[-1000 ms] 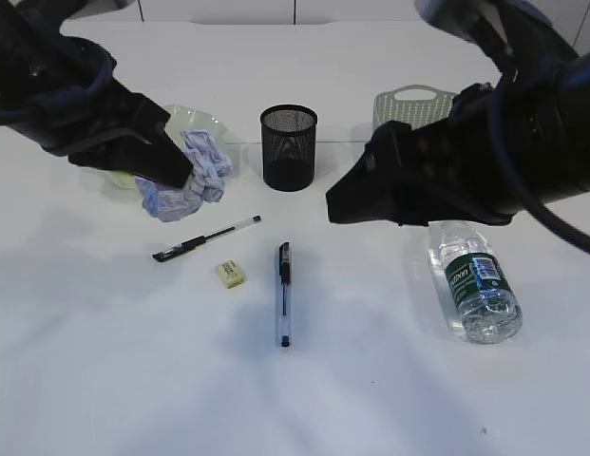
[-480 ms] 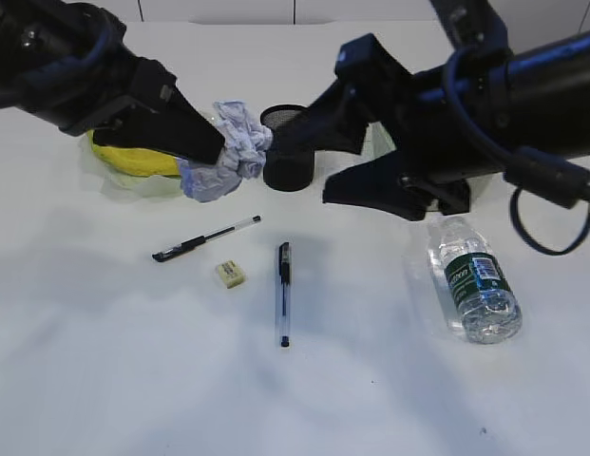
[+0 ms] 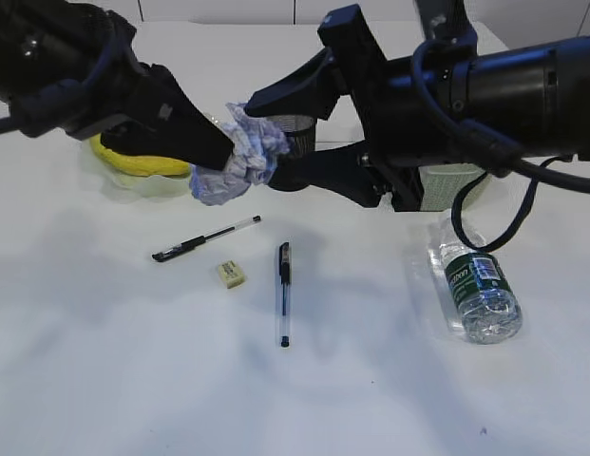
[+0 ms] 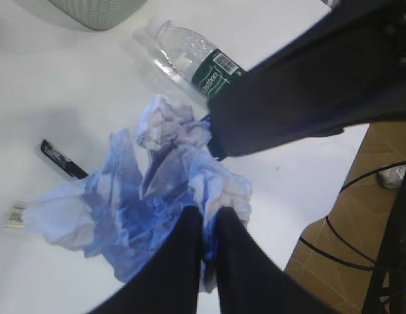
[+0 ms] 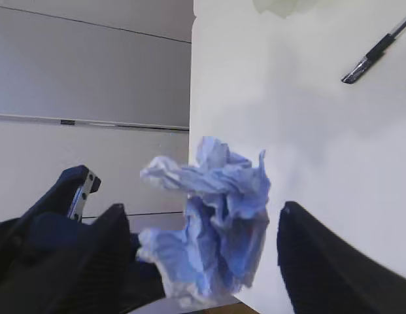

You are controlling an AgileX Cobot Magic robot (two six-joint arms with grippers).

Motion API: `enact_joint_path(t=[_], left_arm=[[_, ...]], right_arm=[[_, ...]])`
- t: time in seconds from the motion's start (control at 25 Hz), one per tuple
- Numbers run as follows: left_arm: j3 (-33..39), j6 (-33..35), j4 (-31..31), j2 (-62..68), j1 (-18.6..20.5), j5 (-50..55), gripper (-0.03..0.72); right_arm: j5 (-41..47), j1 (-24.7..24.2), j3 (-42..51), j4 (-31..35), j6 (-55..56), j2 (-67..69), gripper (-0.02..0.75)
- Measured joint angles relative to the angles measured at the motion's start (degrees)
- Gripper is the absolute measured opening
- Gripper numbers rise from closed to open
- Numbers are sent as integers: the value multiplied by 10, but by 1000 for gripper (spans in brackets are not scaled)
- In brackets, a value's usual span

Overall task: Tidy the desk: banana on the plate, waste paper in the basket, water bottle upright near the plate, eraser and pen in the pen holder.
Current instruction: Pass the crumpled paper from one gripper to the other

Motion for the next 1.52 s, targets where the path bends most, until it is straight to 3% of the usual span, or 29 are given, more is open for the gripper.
enact_joint_path(t=[0.6, 0.92, 1.24, 1.36, 1.52], left_arm=[[0, 62, -54, 0, -4, 12, 17], [0, 63, -54, 0, -5, 14, 17], [0, 63, -52, 0, -5, 9, 25], [0, 63, -52, 0, -5, -4, 86], [0, 63, -52, 0, -5, -14, 281]], right_arm=[[33, 0, 0, 85, -40, 44, 497], [58, -2, 0, 97, -48, 45, 190], [63, -3, 0, 97, -51, 45, 84], [63, -3, 0, 97, -55, 45, 59], [66, -3, 0, 97, -58, 45, 51]])
